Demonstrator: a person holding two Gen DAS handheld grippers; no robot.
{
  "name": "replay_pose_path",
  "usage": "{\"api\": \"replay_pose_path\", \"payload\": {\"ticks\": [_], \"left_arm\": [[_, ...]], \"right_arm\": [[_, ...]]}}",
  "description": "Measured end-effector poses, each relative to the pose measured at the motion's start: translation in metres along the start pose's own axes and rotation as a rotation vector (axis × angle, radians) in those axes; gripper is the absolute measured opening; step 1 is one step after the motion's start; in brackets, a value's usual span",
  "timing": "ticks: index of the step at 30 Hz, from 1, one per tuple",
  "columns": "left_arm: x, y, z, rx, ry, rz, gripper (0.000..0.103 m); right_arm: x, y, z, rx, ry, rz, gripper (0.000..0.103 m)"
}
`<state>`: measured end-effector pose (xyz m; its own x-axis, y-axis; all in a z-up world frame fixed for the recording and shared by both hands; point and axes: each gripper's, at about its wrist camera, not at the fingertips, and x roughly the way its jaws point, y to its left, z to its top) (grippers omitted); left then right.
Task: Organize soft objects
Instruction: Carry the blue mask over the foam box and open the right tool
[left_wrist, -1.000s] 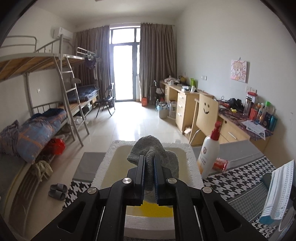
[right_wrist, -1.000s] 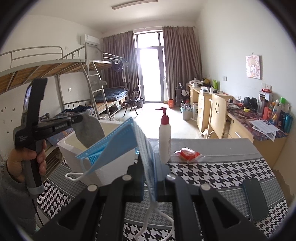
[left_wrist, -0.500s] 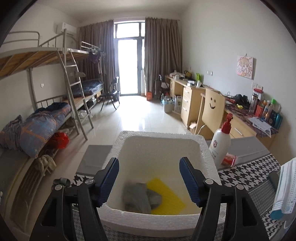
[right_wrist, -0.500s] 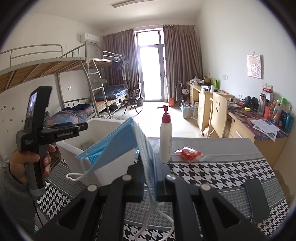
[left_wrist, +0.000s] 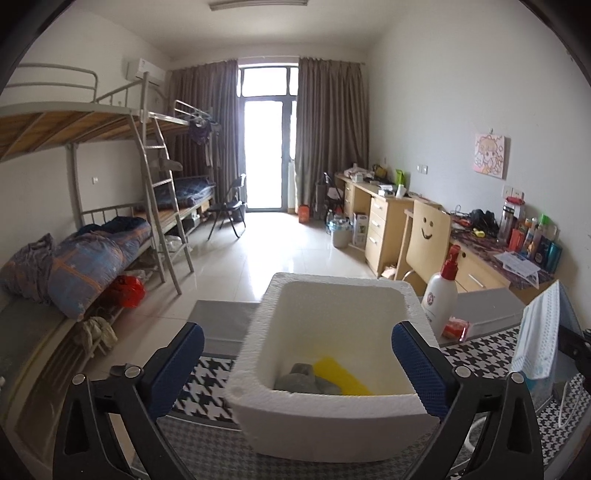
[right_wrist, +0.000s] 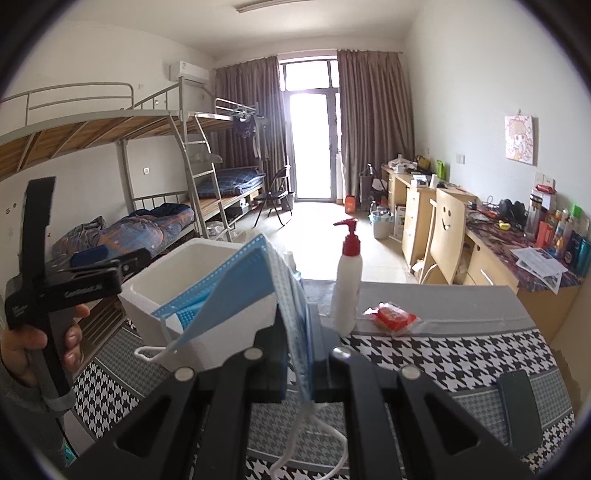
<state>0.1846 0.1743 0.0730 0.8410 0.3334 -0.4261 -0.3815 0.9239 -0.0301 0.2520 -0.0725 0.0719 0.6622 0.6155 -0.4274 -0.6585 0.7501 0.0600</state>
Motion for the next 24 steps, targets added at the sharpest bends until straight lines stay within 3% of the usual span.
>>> {"api": "replay_pose_path", "payload": {"ticks": [24], "left_arm": [[-0.033, 0.041, -0.021, -0.07, -0.063, 0.067, 0.102]], "right_arm": [[0.034, 0.034, 0.033, -0.052, 0.031, 0.086, 0.011]]}}
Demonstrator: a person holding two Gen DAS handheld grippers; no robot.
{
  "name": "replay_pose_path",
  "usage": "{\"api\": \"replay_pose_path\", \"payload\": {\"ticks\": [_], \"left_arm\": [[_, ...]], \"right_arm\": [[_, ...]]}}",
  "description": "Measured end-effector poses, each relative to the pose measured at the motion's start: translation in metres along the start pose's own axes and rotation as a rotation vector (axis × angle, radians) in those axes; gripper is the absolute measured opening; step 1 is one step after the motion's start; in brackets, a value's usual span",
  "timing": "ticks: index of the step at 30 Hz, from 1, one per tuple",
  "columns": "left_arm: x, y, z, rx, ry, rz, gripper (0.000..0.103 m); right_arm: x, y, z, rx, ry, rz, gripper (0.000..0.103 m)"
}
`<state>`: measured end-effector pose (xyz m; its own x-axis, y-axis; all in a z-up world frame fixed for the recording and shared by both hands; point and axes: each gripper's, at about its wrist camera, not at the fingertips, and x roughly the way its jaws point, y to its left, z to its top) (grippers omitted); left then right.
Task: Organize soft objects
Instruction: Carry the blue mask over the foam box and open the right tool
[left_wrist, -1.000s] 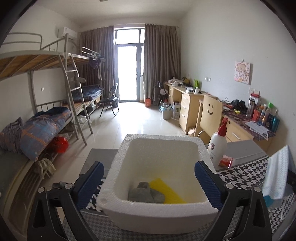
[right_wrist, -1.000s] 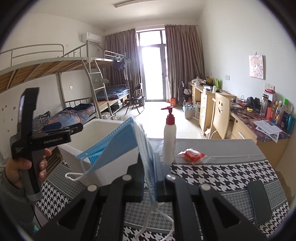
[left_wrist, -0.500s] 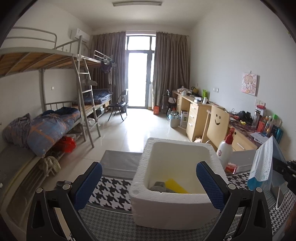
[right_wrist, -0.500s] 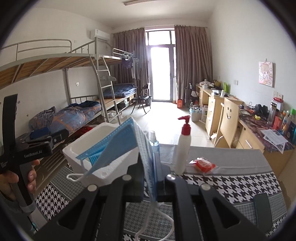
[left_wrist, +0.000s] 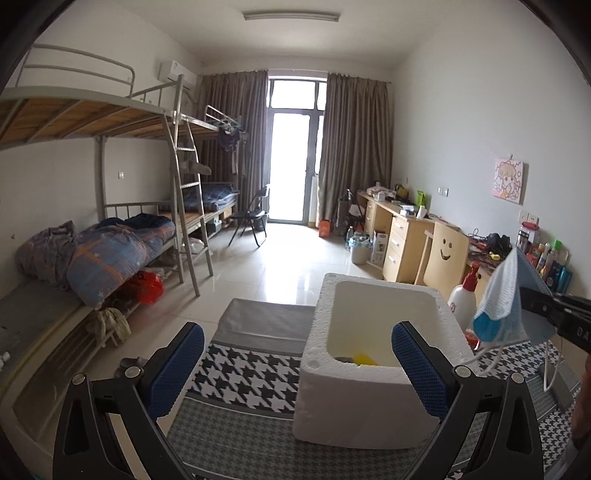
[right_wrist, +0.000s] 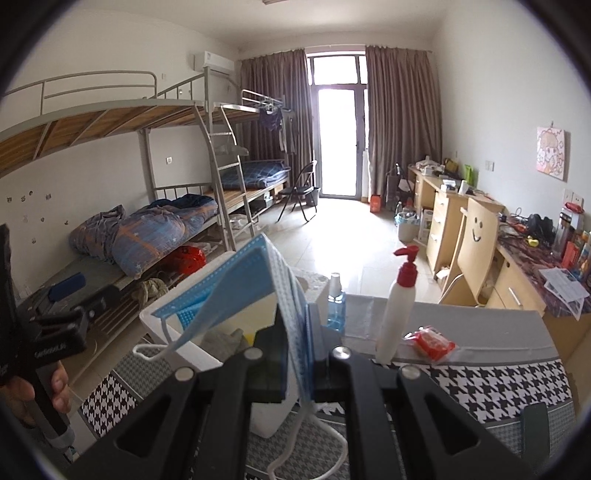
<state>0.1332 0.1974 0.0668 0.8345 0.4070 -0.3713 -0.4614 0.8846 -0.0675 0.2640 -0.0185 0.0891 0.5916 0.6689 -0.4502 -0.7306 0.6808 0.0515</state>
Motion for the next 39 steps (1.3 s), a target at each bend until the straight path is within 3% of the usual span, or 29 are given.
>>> {"api": "replay_pose_path", "payload": {"ticks": [21, 39], "left_arm": [[-0.017, 0.025, -0.012, -0.033, -0.013, 0.052, 0.102], [-0.02, 0.032, -0.025, -0.039, 0.021, 0.052, 0.102]], "right_arm": [[0.052, 0.029, 0.022, -0.013, 0.104, 0.083, 0.011], [0.102, 0.035, 0.018, -0.008, 0.228, 0.068, 0.011]]}}
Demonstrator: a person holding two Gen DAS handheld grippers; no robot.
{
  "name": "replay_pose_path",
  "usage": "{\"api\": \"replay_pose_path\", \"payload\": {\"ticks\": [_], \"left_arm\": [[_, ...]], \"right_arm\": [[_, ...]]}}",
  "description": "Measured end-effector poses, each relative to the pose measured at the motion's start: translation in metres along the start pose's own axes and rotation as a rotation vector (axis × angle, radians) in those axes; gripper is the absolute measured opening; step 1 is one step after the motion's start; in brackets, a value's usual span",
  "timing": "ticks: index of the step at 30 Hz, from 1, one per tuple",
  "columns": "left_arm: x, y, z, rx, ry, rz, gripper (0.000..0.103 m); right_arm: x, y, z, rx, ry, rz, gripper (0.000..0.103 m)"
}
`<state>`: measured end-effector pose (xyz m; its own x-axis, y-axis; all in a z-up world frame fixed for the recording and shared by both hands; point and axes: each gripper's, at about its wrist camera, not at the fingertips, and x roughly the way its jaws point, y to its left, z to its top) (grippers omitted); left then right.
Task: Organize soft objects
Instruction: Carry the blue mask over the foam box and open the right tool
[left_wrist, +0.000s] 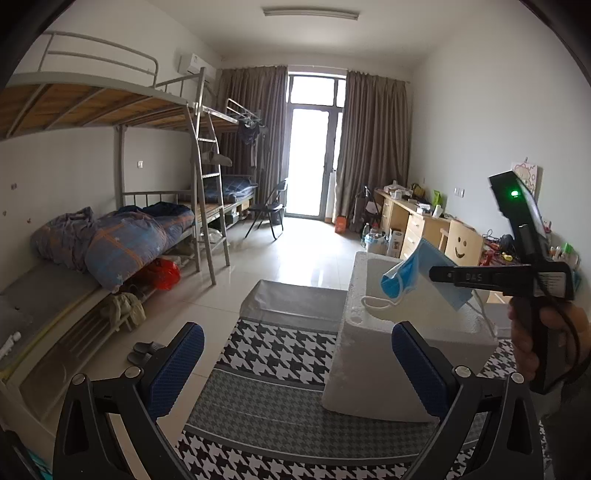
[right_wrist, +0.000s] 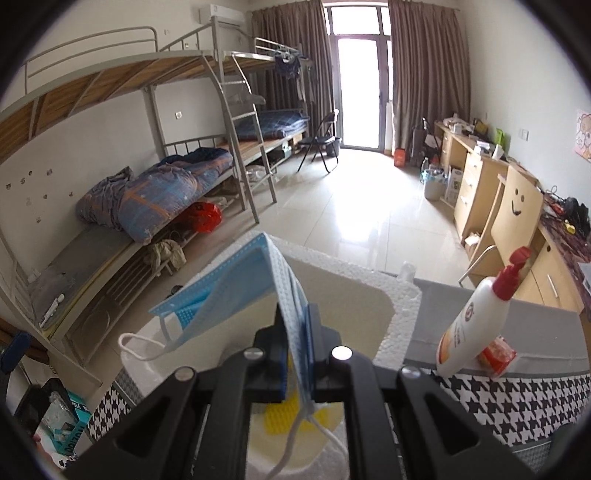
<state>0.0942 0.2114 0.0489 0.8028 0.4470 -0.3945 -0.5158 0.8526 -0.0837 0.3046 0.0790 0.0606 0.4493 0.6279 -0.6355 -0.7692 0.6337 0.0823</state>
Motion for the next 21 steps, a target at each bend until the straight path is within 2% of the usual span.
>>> {"api": "replay_pose_path", "payload": {"ticks": [12, 13, 14, 15, 16, 17, 21], "left_arm": [[-0.001, 0.003, -0.001, -0.008, 0.001, 0.004, 0.102], [-0.001, 0.003, -0.001, -0.006, 0.001, 0.004, 0.102], [-0.002, 0.002, -0.001, -0.004, 0.001, 0.003, 0.102], [-0.002, 0.003, -0.001, -0.003, 0.0, 0.003, 0.102], [-0.003, 0.003, -0.001, -0.002, -0.002, 0.002, 0.102], [-0.003, 0.002, -0.001, -0.002, -0.004, 0.0, 0.102], [-0.005, 0.0, -0.001, -0.002, -0.003, -0.005, 0.102]], "right_arm": [[0.016, 0.002, 0.0, -0.009, 0.075, -0.017, 0.012], [0.016, 0.002, 0.0, -0.011, 0.077, -0.013, 0.02], [0.016, 0.003, -0.001, -0.021, 0.082, -0.008, 0.038], [0.016, 0.003, 0.0, -0.026, 0.085, -0.006, 0.047], [0.013, 0.003, -0.001, -0.03, 0.075, -0.002, 0.063], [0.013, 0.002, 0.0, -0.03, 0.061, 0.0, 0.071], [0.007, 0.003, -0.001, -0.04, 0.044, 0.009, 0.074]]}}
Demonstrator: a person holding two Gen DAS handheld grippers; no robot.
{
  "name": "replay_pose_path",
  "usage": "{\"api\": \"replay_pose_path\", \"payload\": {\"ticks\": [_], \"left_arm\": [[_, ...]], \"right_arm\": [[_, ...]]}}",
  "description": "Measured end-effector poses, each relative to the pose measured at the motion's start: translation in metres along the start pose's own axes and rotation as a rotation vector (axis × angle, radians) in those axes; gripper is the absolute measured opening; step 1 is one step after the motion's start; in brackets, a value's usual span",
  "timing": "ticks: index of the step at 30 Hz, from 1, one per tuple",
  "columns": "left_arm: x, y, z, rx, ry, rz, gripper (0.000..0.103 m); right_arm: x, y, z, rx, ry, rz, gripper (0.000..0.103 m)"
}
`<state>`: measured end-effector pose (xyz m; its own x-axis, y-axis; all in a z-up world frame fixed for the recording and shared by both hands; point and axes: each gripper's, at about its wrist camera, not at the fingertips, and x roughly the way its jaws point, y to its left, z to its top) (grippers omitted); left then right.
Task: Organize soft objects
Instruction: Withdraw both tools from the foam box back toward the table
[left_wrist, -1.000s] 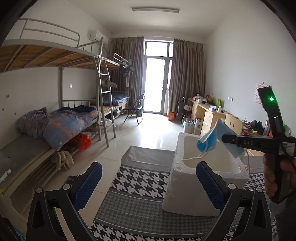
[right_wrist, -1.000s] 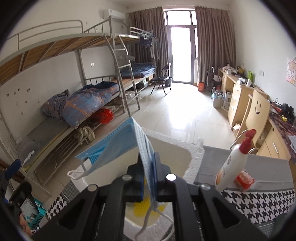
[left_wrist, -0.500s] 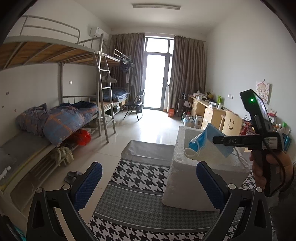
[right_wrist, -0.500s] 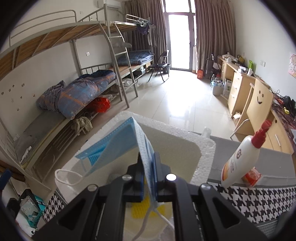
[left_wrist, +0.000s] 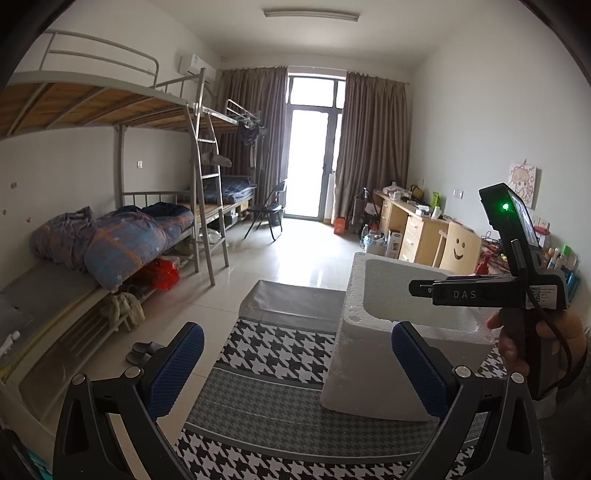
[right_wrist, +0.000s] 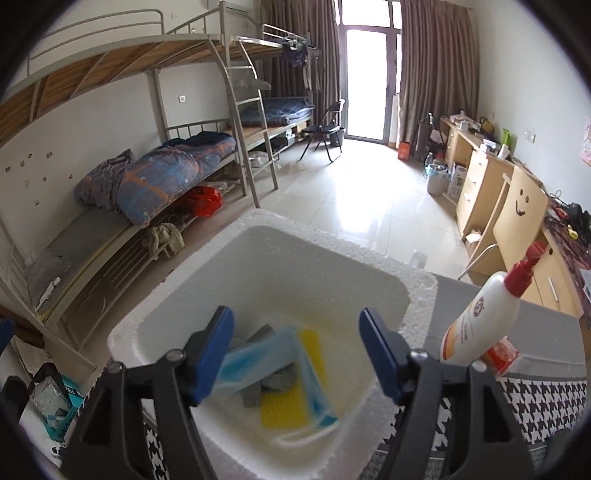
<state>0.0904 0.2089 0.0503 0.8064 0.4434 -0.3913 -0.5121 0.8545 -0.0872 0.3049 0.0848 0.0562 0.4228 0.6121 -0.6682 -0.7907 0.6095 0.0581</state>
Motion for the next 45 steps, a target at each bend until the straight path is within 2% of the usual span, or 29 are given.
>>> {"api": "replay_pose_path", "payload": {"ticks": [7, 19, 21, 23, 28, 45], "left_arm": [[-0.003, -0.007, 0.002, 0.003, -0.002, -0.013, 0.102], [-0.02, -0.029, 0.005, 0.041, -0.02, -0.049, 0.102], [-0.023, -0.033, 0.005, 0.048, -0.025, -0.06, 0.102], [-0.027, -0.037, 0.006, 0.051, -0.03, -0.069, 0.102], [-0.038, -0.043, 0.006, 0.053, -0.05, -0.078, 0.102], [-0.069, -0.063, 0.002, 0.08, -0.086, -0.128, 0.102]], "right_arm": [[-0.014, -0.002, -0.003, -0.004, -0.019, 0.017, 0.074], [-0.06, -0.009, -0.02, 0.015, -0.107, 0.023, 0.075], [-0.068, -0.012, -0.024, 0.027, -0.127, 0.024, 0.077], [-0.076, -0.013, -0.028, 0.032, -0.148, 0.033, 0.087], [-0.095, -0.012, -0.037, 0.029, -0.204, 0.023, 0.096], [-0.139, -0.016, -0.076, 0.039, -0.288, 0.016, 0.097]]}}
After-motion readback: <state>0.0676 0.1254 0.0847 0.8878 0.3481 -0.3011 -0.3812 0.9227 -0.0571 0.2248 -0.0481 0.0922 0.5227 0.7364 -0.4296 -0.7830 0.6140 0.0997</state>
